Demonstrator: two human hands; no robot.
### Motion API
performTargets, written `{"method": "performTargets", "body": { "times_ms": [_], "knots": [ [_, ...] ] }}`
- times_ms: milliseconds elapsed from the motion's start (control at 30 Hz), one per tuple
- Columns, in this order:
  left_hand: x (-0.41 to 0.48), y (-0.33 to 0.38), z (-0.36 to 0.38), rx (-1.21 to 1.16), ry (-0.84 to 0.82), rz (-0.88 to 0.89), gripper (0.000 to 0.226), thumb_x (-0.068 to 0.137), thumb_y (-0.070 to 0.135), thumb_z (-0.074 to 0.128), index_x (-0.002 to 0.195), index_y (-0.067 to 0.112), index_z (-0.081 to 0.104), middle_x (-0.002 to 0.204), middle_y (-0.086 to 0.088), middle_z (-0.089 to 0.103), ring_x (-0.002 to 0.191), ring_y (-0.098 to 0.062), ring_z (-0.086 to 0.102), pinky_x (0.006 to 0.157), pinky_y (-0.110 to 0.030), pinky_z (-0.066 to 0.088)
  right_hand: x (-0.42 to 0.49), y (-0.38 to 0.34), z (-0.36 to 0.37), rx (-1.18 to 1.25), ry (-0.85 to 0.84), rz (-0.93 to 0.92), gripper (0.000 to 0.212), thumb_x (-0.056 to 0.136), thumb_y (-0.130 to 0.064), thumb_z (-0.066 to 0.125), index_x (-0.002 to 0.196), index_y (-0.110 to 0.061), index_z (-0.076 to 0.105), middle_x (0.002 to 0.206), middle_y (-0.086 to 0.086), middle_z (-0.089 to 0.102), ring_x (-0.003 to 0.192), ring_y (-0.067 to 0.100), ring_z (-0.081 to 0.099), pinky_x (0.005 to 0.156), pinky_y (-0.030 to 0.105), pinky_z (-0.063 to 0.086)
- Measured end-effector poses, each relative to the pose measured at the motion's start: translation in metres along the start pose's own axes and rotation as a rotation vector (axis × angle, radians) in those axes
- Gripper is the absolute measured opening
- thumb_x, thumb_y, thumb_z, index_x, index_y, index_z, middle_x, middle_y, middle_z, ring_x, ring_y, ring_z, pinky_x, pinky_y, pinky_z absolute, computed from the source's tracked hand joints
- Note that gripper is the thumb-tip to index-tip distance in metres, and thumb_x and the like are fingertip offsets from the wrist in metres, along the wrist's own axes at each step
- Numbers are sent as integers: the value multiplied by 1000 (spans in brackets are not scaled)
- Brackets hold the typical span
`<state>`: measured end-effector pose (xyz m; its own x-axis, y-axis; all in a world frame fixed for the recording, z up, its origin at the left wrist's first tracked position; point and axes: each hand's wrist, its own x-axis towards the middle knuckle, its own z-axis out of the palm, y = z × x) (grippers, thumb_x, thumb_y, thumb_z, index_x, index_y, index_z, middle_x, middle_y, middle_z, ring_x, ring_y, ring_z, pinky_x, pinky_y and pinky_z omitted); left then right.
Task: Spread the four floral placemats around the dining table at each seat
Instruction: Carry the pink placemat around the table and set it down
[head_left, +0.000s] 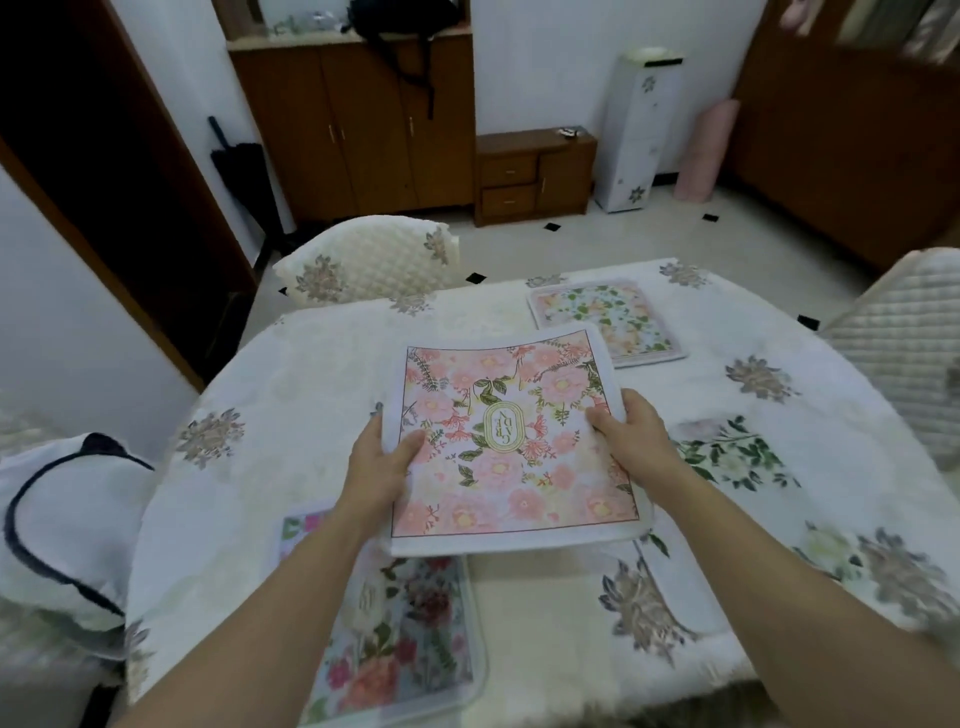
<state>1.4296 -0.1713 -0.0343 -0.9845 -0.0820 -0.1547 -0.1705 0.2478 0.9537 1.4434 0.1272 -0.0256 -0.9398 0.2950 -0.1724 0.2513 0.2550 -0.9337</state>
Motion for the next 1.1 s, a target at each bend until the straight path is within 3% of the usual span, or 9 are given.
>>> {"method": "performTargets", "body": {
  "times_ms": [100,167,233,333,433,533,700,900,1100],
  "knots": [
    [-8,12,35,10,-94,29,19,96,20,65,114,26,60,107,-3,72,97,-21,70,85,-39,58,-22,10,-42,6,73,46,11,97,-25,59,108,-22,59,104,3,70,90,24,70,78,47,60],
    [-12,19,58,24,-155,50,16,96,22,66,110,25,59,105,-2,69,97,-24,67,83,-34,57,-39,17,-68,33,127,73,15,97,-24,59,111,-20,60,107,5,71,92,26,71,82,50,59],
    [-18,24,81,40,-224,79,11,96,23,66,105,22,59,102,-1,69,95,-23,67,79,-32,56,-59,24,-91,43,191,87,14,98,-24,59,111,-20,61,108,5,71,93,26,71,83,51,59],
    [-30,28,113,50,-316,91,19,95,22,67,110,12,60,107,-9,72,98,-28,70,85,-46,57,-91,36,-123,30,307,111,5,98,-24,59,102,-26,60,107,3,70,90,23,71,80,47,60],
    [-43,33,144,34,-392,114,10,94,22,68,100,22,60,101,-3,73,93,-26,72,72,-37,57,-122,50,-150,3,418,149,14,97,-26,59,110,-20,58,108,3,69,91,23,69,78,45,59],
    [-59,41,175,39,-482,152,12,94,21,68,101,25,60,101,-2,72,92,-26,71,79,-43,59,-152,66,-176,21,525,184,15,96,-28,59,109,-21,58,108,-1,70,88,16,69,66,33,56],
    [-90,56,236,82,-628,189,17,95,23,67,108,15,60,102,-10,71,91,-31,71,81,-48,59,-197,91,-226,106,630,268,13,96,-28,59,107,-22,58,107,2,70,92,25,71,79,47,60],
    [-123,74,335,57,-730,241,17,95,22,68,108,19,58,92,6,69,72,-3,68,52,-13,51,-223,125,-305,143,762,283,7,95,-24,60,101,-24,57,105,4,70,87,22,71,68,35,57],
    [-153,93,453,106,-801,217,18,94,24,68,107,17,57,101,-4,72,88,-23,72,74,-42,61,-222,174,-406,174,808,288,5,95,-24,61,97,-27,57,102,5,71,86,23,73,74,42,61]
  ]
}}
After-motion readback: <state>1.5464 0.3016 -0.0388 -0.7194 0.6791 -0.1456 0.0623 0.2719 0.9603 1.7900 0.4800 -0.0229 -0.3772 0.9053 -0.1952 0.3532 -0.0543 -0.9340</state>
